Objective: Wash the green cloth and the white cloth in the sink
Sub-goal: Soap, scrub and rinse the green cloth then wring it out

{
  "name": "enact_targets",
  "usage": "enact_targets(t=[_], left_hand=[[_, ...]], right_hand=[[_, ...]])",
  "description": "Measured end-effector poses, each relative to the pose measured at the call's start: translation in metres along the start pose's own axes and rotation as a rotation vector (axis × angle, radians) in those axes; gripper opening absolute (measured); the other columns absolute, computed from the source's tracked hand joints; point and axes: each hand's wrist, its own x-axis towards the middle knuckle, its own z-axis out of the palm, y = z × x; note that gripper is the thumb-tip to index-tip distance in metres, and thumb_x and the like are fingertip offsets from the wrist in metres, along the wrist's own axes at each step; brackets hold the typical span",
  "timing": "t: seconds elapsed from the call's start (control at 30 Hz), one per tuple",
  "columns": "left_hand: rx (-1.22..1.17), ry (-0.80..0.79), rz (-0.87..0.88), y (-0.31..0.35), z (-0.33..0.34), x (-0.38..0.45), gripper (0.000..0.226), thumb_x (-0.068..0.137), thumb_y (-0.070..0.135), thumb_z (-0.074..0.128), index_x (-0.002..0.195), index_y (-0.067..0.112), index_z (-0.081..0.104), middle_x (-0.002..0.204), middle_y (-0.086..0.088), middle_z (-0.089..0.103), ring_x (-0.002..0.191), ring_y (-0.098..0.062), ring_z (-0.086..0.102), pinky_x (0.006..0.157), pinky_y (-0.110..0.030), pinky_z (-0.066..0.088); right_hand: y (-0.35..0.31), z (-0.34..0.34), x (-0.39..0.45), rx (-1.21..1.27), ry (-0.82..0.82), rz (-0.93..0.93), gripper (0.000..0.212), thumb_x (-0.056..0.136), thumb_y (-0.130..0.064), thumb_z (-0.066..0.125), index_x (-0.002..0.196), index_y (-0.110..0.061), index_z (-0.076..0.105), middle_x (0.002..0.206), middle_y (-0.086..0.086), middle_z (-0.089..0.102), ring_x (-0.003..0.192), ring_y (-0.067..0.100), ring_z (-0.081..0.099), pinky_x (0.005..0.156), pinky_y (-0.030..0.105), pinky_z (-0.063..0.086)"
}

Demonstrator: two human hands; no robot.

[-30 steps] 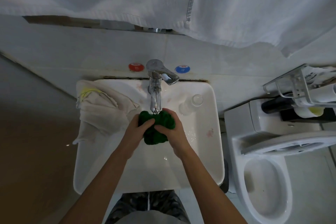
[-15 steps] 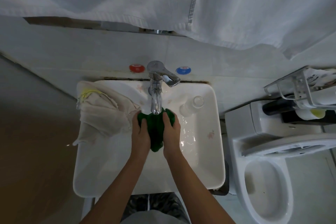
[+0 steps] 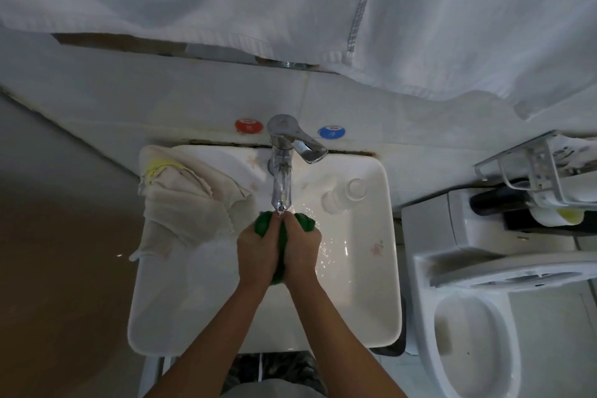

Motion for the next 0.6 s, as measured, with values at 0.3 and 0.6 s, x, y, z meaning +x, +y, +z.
enact_targets(t=[0.3, 0.6], left_hand=[[0.036, -0.067, 0.073, 0.01, -0.005, 0.007, 0.022, 0.092, 0.03, 0.058, 0.073, 0.019, 0.059, 0.067, 0.003, 0.061, 0.06, -0.004, 0.058, 0.057, -0.011, 0.045], [-0.083, -0.112, -0.005, 0.008, -0.005, 0.009, 0.032, 0.094, 0.031, 0.055, 0.12, 0.019, 0.04, 0.107, 0.002, 0.056, 0.094, -0.011, 0.06, 0.078, -0.026, 0.05]], right_hand=[[0.0, -0.006, -0.005, -0.02, -0.025, -0.117, 0.033, 0.091, -0.024, 0.065, 0.118, -0.026, 0.047, 0.099, -0.006, 0.055, 0.092, 0.011, 0.058, 0.08, 0.022, 0.051], [0.004, -0.013, 0.0, -0.121, -0.126, -0.219, 0.029, 0.092, -0.017, 0.062, 0.118, -0.025, 0.053, 0.108, -0.012, 0.06, 0.1, 0.007, 0.06, 0.086, 0.019, 0.051]])
